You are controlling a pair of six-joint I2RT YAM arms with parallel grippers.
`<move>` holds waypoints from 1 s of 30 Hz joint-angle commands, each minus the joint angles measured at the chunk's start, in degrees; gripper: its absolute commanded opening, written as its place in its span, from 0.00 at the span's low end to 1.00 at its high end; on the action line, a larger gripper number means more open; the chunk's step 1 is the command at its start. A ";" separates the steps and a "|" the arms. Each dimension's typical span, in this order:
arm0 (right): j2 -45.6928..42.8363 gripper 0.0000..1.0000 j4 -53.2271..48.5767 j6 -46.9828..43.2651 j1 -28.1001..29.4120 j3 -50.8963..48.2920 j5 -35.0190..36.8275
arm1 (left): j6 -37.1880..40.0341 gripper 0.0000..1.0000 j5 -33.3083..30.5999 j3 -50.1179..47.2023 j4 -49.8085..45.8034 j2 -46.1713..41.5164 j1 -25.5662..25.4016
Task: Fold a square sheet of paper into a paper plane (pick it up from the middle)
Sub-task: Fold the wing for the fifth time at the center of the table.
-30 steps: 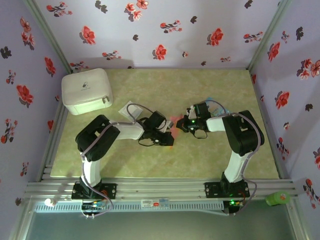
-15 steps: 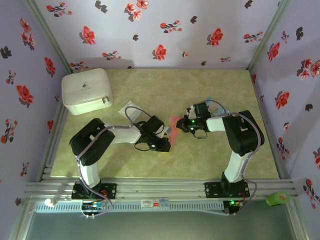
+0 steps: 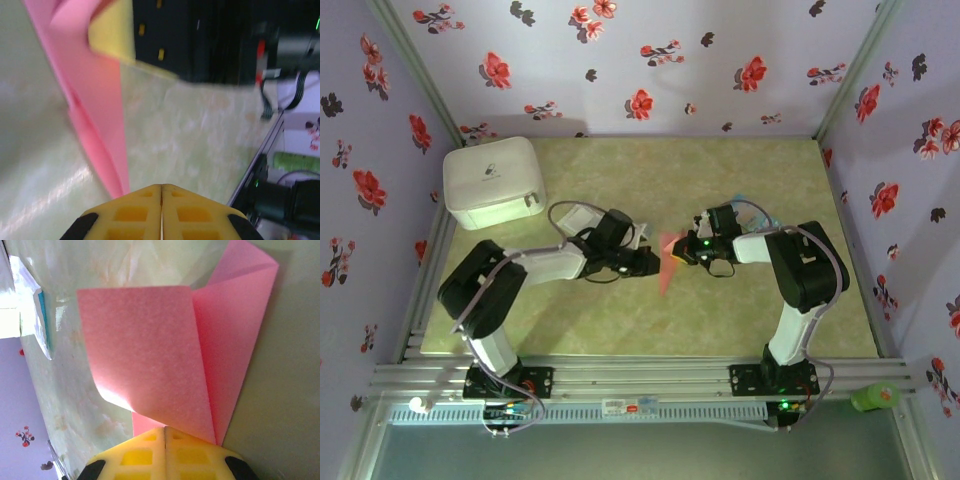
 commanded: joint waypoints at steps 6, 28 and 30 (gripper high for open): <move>0.97 0.03 -6.69 -0.96 -0.41 -1.71 4.78 | -3.90 0.07 1.78 9.44 2.50 10.91 -0.37; -2.50 0.08 -8.07 -0.81 -0.49 0.45 2.36 | 2.13 0.04 -6.37 5.69 -7.70 15.05 -0.88; -4.93 0.09 -10.15 -1.72 -0.71 1.56 2.92 | 3.53 0.04 -6.39 4.02 -8.51 13.93 -1.06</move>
